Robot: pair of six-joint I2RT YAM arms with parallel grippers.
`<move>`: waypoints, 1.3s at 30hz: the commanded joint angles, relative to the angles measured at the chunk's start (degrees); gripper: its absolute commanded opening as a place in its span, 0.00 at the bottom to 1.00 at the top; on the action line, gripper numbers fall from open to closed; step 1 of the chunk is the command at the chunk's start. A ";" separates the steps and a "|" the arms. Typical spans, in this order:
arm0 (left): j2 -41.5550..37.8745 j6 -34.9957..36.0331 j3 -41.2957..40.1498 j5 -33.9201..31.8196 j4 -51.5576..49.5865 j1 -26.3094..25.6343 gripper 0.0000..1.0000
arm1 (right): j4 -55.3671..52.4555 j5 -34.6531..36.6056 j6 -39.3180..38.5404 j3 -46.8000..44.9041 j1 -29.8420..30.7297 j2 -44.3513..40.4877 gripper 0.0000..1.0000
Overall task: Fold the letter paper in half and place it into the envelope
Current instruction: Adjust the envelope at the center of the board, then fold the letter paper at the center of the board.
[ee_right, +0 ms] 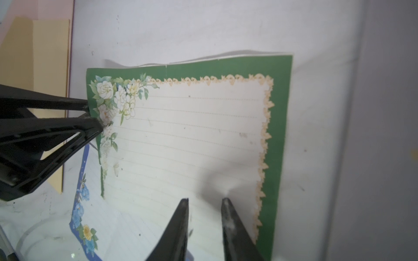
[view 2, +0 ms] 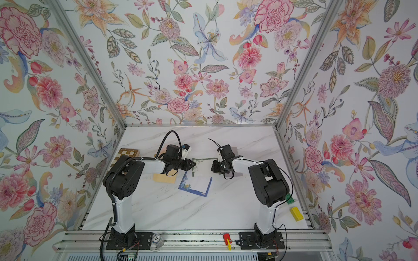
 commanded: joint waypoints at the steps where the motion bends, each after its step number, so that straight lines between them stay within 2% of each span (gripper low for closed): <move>1: 2.54 -0.62 -0.41 1.41 -2.70 0.38 0.27 | -3.23 -0.10 1.37 -1.98 0.83 1.02 0.29; 23: -2.31 -6.21 -4.32 10.02 7.57 0.76 0.28 | -3.18 -0.16 4.36 -2.94 0.83 1.37 0.29; 39: -4.69 -7.70 -6.41 10.56 9.03 1.39 0.28 | -3.73 -0.04 4.41 -2.77 0.75 2.29 0.29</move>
